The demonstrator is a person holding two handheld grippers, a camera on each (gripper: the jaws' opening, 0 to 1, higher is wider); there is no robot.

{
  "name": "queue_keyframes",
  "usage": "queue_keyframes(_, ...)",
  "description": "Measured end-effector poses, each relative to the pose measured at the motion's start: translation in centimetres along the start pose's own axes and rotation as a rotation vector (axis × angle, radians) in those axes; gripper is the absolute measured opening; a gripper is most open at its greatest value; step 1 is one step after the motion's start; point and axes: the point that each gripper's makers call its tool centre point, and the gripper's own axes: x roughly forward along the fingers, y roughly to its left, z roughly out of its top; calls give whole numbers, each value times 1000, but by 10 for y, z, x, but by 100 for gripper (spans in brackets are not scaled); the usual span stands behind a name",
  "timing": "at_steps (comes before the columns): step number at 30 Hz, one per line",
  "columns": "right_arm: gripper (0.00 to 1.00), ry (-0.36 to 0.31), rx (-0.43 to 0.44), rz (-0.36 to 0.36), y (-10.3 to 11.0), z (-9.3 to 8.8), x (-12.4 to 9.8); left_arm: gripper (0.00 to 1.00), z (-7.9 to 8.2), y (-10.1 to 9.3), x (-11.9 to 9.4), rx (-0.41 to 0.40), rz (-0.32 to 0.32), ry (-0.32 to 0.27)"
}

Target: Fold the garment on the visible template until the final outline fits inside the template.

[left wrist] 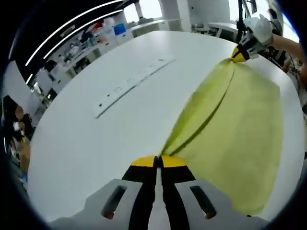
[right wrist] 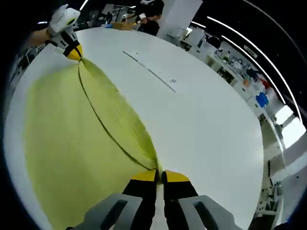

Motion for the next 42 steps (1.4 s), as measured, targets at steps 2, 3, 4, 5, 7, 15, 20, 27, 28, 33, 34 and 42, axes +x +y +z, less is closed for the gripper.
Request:
queue_keyframes(2,3,-23,36,25,2,2,-2,0,1,2,0,5,5,-4)
queue_keyframes(3,4,-25,41,26,1,2,-3,0,1,5,-1,-9,12,-12)
queue_keyframes(4,6,-21,36,22,0,1,-4,0,2,6,-1,-26,14,-23)
queue_keyframes(5,7,-19,33,17,-1,1,-3,0,3,6,-1,-59,8,-42)
queue_keyframes(7,8,-14,13,12,-2,0,-4,0,0,7,-1,-80,-1,-39)
queue_keyframes(15,21,-14,-23,33,3,-2,-4,9,0,-3,-9,33,-50,-55)
queue_keyframes(20,20,-12,-45,18,0,-3,-2,18,0,-4,-10,105,-76,-72)
queue_keyframes(27,10,-25,-35,-8,-5,-2,2,15,-5,5,4,110,-9,-53)
queue_keyframes(28,7,-25,-31,-13,-6,-2,3,14,-3,3,5,83,-19,-72)
queue_keyframes(33,3,-49,110,-29,-14,0,7,7,3,10,11,-32,12,-109)
queue_keyframes(34,3,-48,136,-25,-15,-1,8,7,3,13,12,-46,28,-104)
queue_keyframes(42,5,-47,419,-10,-20,-7,7,1,-1,27,11,-205,89,-103)
